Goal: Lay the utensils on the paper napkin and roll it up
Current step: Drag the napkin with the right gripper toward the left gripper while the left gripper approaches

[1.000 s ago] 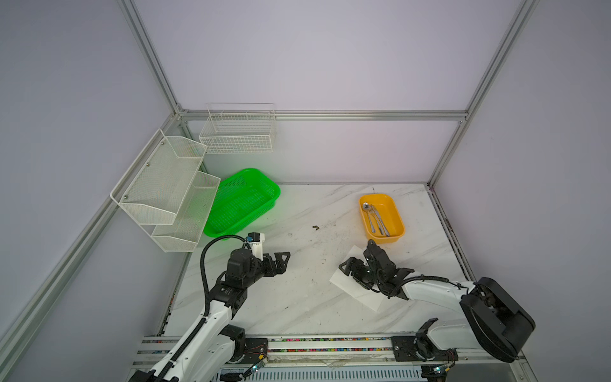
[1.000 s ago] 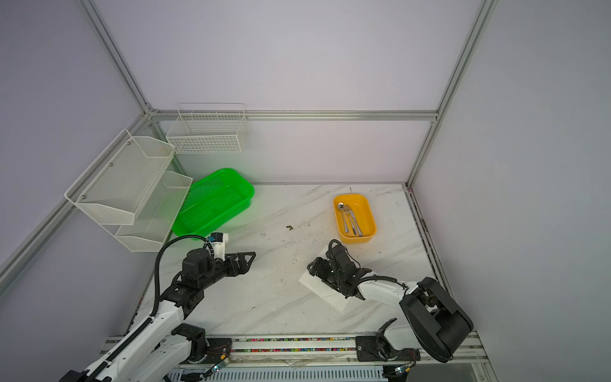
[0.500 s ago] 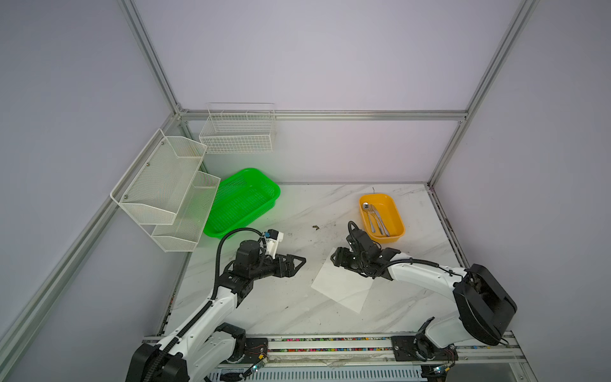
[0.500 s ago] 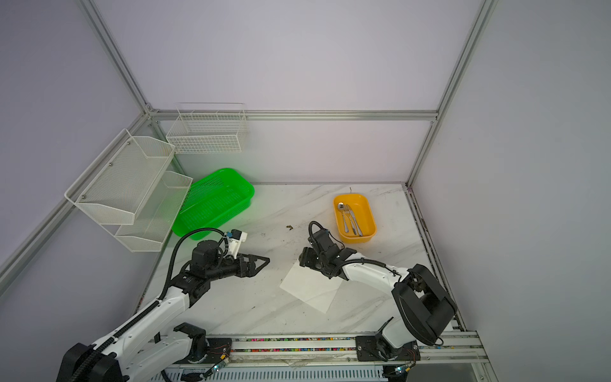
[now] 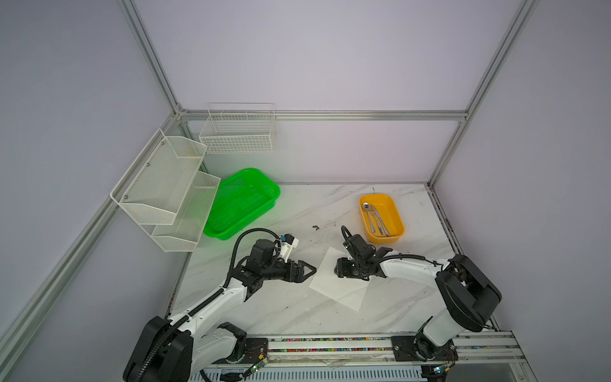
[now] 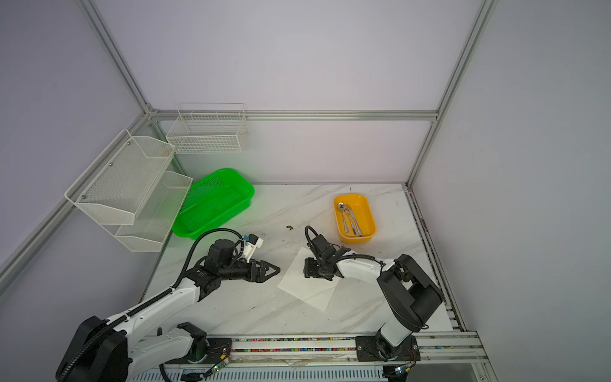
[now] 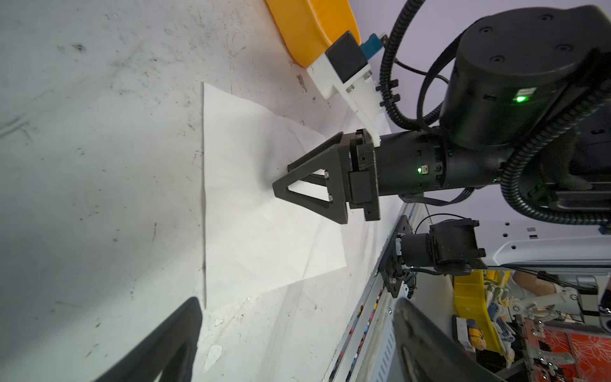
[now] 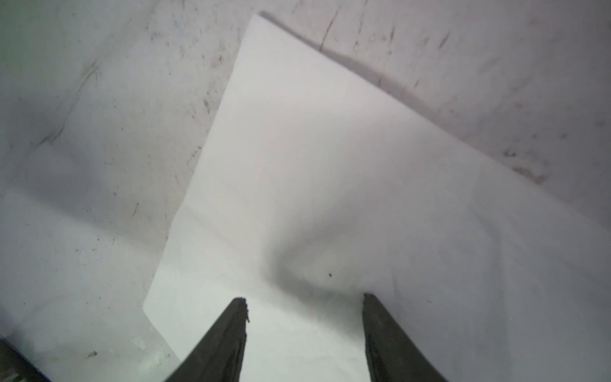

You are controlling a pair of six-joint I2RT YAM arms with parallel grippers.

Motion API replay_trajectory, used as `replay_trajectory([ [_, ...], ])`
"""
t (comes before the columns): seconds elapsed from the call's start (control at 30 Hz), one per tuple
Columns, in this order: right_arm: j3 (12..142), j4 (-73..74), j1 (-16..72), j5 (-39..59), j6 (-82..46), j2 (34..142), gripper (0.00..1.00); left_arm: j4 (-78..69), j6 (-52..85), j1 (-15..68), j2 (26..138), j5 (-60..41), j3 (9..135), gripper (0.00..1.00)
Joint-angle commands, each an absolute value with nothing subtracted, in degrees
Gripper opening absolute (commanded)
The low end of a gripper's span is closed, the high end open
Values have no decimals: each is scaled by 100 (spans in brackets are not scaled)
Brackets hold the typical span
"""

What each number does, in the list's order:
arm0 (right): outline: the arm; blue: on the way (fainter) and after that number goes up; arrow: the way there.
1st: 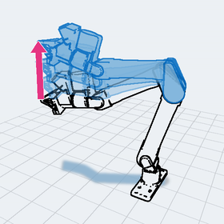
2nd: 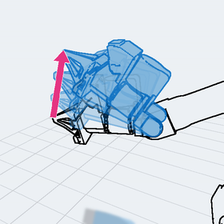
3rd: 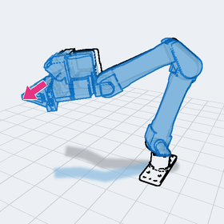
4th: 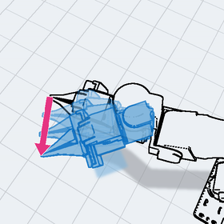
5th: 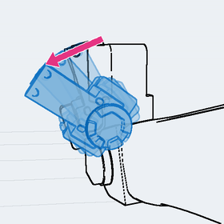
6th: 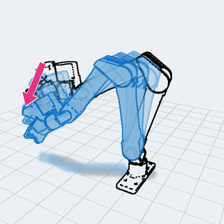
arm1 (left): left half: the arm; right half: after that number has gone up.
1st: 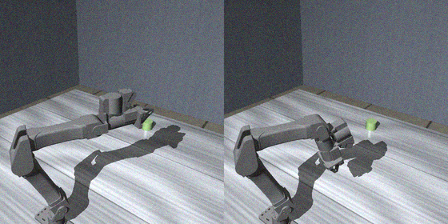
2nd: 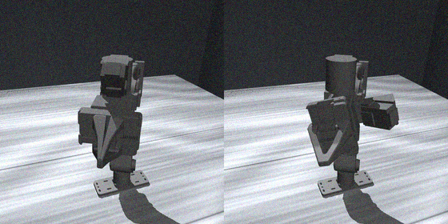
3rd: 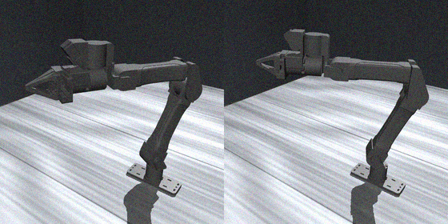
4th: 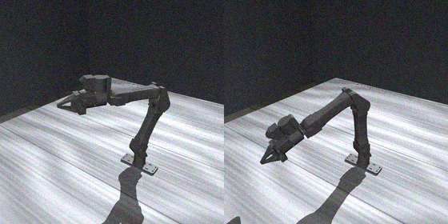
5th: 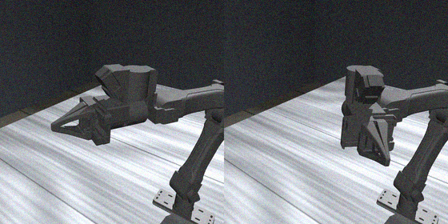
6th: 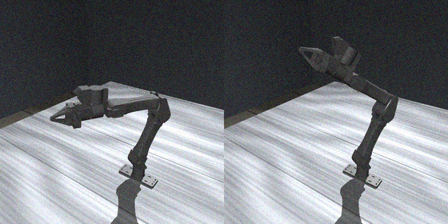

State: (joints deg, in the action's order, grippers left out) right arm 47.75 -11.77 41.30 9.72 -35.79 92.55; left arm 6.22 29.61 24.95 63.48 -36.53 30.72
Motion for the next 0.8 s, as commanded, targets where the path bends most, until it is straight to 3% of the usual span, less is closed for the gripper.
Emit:
replay_trajectory([
  [0.0,4544,-1214,4165,785,-4406,9697,60,960,2633,2522,6371,-3145,3840,89],
  [0.33,4299,653,4908,622,-7333,10139,63,888,2628,2507,6634,-2735,3933,91],
  [0.5,4608,464,5273,170,-7840,9812,65,962,2742,2506,7005,-3050,4171,90],
  [0.63,4667,339,5190,20,-7338,9254,62,1364,2707,2505,7270,-2997,4377,81],
  [0.77,4857,-15,5133,230,-6218,9172,55,1516,2895,2505,7489,-3219,4370,59],
])
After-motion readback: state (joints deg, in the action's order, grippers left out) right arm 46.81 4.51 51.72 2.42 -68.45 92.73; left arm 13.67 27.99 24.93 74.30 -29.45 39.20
